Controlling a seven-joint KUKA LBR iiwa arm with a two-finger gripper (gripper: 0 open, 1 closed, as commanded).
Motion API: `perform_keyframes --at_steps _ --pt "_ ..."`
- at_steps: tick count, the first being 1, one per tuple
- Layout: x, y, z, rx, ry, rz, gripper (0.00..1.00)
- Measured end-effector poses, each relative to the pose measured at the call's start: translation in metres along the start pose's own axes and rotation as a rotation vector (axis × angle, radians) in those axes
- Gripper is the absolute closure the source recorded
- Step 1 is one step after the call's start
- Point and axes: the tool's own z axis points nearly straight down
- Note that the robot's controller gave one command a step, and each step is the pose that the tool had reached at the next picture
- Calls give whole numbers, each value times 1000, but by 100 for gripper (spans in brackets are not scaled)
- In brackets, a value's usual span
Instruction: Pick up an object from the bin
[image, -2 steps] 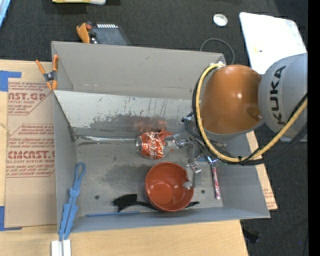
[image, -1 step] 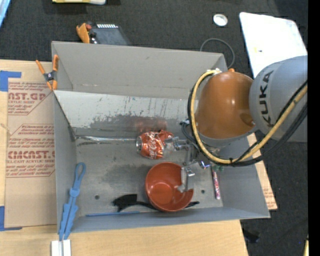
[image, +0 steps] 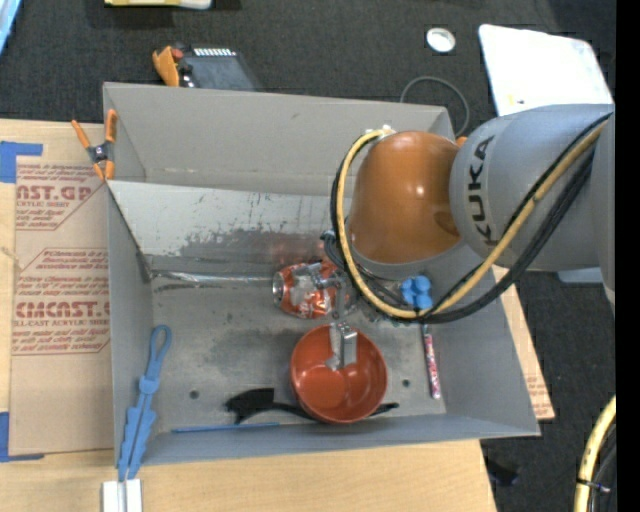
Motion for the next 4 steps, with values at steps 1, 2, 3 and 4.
perform_keyframes --at_steps 1,2,3,4 --pt "-16 2 44 0 -3 -171 0" --pt "0 -18 26 -2 -2 -46 0" --pt "10 -59 50 -5 -4 -342 100" --pt "10 -59 50 -6 -5 -342 100"
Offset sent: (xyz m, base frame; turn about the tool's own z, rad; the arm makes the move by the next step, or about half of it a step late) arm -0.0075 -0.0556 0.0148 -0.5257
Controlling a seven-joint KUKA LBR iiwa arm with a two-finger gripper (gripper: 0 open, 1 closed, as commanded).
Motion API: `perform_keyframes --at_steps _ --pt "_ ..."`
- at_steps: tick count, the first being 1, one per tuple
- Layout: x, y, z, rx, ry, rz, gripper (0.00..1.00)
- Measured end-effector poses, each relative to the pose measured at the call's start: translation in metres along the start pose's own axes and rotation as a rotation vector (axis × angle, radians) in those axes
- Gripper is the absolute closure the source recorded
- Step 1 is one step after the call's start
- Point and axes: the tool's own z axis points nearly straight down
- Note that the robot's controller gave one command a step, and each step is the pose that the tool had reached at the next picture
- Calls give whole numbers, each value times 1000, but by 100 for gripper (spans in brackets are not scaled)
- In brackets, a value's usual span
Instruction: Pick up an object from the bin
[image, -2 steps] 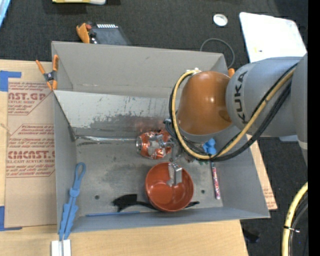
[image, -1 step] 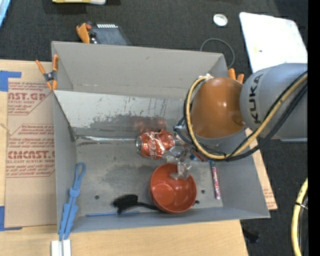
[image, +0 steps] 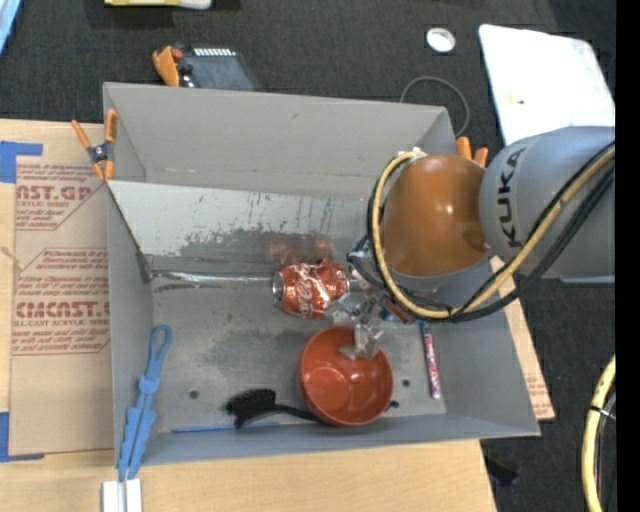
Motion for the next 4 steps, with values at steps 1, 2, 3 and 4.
perform_keyframes --at_steps 1,2,3,4 --pt "0 0 0 0 0 0 100" --pt "0 0 0 0 0 0 100" --pt "3 10 -62 -4 4 1 100" --pt "4 3 -100 -4 4 -4 100"
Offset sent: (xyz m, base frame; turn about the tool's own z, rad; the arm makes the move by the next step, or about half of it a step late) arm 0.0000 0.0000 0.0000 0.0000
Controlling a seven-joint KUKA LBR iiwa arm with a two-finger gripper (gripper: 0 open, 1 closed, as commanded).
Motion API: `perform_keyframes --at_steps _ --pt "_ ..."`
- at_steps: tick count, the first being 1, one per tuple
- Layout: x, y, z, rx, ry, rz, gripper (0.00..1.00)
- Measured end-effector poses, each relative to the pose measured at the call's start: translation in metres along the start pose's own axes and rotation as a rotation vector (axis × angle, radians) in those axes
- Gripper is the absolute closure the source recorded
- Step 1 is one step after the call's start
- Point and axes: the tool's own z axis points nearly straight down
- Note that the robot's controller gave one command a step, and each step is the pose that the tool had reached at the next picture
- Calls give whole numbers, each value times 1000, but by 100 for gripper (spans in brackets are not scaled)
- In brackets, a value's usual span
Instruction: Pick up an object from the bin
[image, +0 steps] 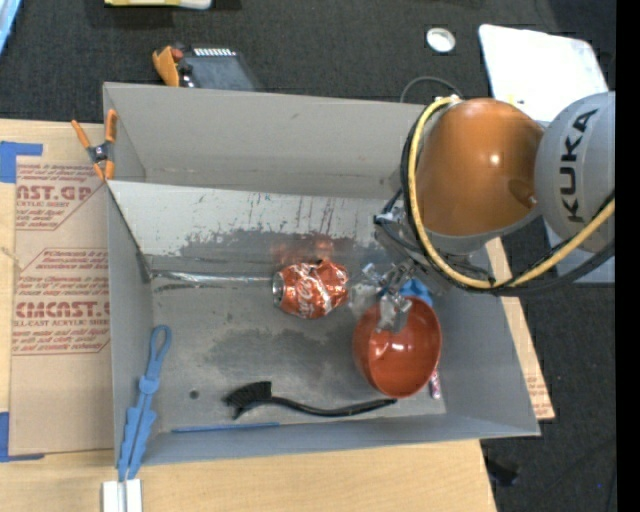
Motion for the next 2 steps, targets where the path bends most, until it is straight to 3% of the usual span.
perform_keyframes --at_steps 1,2 --pt "-8 -7 27 8 -11 -74 100" --pt "29 1 104 9 -13 -5 100"
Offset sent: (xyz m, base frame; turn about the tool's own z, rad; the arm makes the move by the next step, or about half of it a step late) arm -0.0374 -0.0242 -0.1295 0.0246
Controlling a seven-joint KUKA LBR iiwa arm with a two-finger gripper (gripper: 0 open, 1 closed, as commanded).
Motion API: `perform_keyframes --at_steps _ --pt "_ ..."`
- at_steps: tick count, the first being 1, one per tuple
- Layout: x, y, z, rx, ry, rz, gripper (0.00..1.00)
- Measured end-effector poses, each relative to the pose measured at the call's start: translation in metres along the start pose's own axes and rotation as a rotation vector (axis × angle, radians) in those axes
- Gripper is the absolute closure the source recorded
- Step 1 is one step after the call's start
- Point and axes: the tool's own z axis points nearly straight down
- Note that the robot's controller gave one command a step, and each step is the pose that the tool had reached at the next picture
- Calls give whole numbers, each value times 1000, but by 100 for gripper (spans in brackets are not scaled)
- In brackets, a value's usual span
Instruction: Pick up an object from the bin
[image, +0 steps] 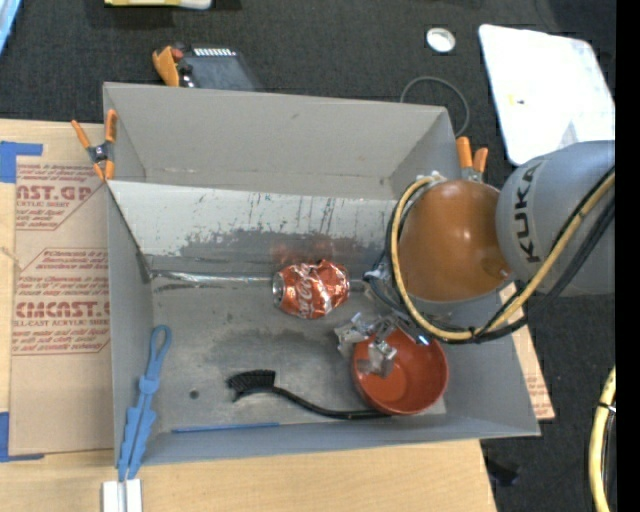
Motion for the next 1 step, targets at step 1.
perform_keyframes --at_steps 1 --pt "-9 10 -27 -7 10 -2 100"
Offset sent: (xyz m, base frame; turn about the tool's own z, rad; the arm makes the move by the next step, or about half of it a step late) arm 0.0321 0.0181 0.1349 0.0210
